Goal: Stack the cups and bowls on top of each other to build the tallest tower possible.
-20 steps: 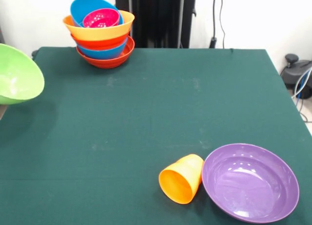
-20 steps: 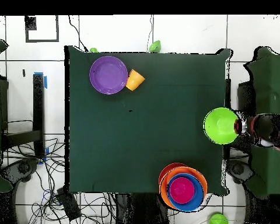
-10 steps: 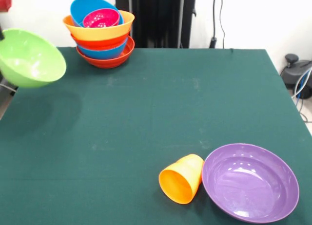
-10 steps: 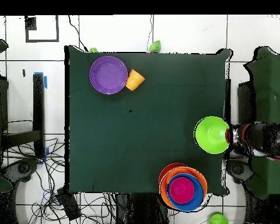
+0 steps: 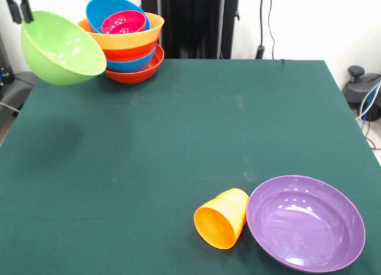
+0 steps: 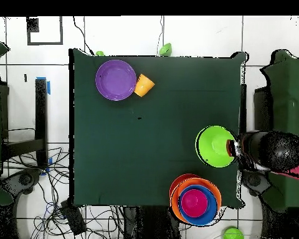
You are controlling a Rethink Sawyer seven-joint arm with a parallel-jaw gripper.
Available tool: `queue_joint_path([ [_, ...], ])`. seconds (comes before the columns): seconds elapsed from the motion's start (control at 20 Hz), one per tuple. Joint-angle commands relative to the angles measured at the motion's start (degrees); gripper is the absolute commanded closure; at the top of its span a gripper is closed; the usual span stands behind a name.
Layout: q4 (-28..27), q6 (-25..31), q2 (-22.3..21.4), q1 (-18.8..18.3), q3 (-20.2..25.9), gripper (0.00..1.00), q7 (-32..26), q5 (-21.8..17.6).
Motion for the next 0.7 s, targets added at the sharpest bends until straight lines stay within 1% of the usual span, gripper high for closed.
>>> queue_joint_path([
  [0.05, 5.67, 4.07, -2.56, 4.35, -0.32, 1.0, 3.05, 1.68],
  [0.1, 5.54, 4.37, -2.85, 4.54, -0.54, 1.0, 2.87, 1.64],
  [0.25, 6.07, 4.28, -5.26, 5.01, -0.84, 1.0, 3.35, 3.12],
  [0.4, 5.19, 5.26, -5.8, 5.94, -1.17, 1.0, 3.96, 3.74],
  [0.7, 7.17, 4.95, -7.85, 6.74, -1.89, 1.0, 4.64, 5.41],
])
